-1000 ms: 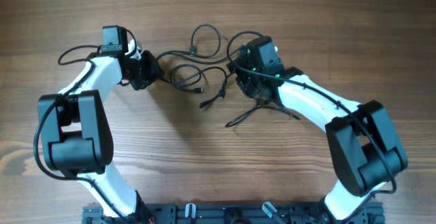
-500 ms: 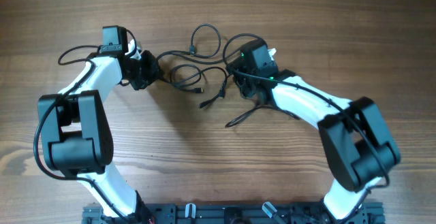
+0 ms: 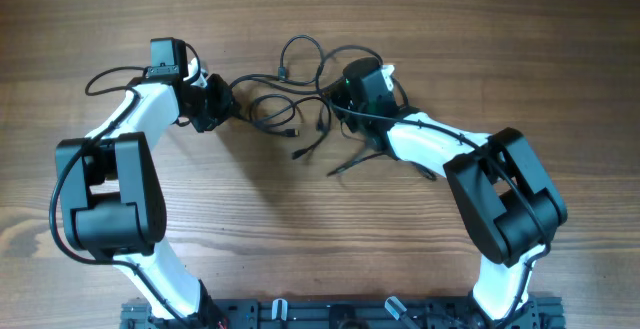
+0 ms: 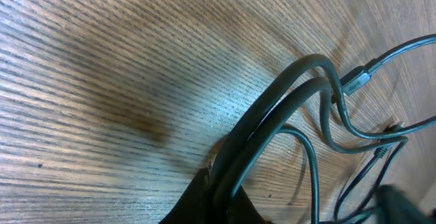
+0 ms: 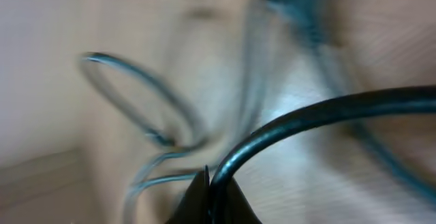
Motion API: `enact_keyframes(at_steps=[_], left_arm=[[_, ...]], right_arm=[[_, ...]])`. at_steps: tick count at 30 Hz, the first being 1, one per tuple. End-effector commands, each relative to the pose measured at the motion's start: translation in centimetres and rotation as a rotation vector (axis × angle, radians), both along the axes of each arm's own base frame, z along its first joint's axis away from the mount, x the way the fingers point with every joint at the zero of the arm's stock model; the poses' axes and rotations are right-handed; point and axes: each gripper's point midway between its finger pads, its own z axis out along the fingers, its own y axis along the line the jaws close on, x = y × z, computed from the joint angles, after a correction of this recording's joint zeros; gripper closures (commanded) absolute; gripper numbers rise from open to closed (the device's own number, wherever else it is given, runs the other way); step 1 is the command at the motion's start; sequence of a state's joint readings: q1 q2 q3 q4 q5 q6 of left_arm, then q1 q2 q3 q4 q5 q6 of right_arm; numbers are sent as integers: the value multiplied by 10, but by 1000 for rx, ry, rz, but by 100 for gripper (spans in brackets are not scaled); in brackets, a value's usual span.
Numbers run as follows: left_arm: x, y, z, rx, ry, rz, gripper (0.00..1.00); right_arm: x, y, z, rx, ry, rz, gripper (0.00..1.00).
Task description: Untangle cables
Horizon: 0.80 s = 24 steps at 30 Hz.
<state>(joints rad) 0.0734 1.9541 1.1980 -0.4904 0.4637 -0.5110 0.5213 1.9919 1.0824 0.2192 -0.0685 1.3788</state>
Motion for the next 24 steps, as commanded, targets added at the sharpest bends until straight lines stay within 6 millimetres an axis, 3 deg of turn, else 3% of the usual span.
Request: enact_keyframes(at_steps=[1,7,11,15,19,24], left_arm=[[6,3,9,13,-27,9,92],[6,3,9,13,-27,9,92],[6,3,9,13,-27,9,92],[6,3,9,13,-27,9,92],[6,3,9,13,-27,9,92],[6,3,9,12,-27,9,92]], right_arm=[[9,17,28,62,-109,89,96],[21,17,101,28,-362,161,96],[22,-3,152,-121,-530,154,96],[11,-26,183,-280,-589,156,96],[-9,-37,185,-394,-561,232,96],[-35,-66,143,-535,-350,256,96]])
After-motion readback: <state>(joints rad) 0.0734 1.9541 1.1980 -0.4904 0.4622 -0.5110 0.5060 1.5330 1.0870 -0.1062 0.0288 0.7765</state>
